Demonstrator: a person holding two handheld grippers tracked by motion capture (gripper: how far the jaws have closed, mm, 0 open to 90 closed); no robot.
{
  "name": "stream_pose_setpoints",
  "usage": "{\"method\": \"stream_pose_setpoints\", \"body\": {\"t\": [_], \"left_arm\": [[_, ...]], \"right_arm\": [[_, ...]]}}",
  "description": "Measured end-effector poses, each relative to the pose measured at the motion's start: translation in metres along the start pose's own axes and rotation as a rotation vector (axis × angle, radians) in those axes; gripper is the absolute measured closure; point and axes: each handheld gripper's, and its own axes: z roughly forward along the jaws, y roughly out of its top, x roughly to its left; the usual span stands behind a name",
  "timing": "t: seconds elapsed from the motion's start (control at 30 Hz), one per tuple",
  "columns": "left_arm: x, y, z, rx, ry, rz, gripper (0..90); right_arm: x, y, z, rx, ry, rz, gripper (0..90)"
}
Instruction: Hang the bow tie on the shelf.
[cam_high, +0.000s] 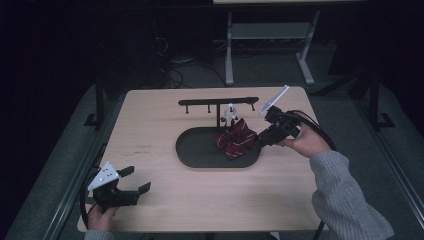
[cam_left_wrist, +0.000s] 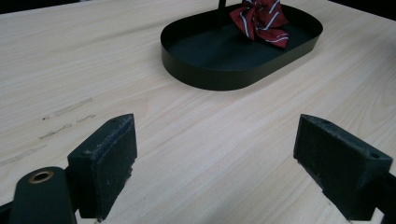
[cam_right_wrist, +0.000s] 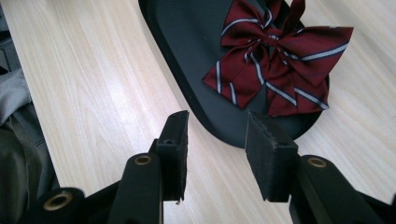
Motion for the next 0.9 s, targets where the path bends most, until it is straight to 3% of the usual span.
{"method": "stream_pose_setpoints", "body": {"t": [0.9], "left_arm": [[0.0,0.0,0.0,-0.001,-0.001,0.004,13.1]], "right_arm": [[0.002,-0.033,0.016,-0.006,0.018,0.045,54.0]]}}
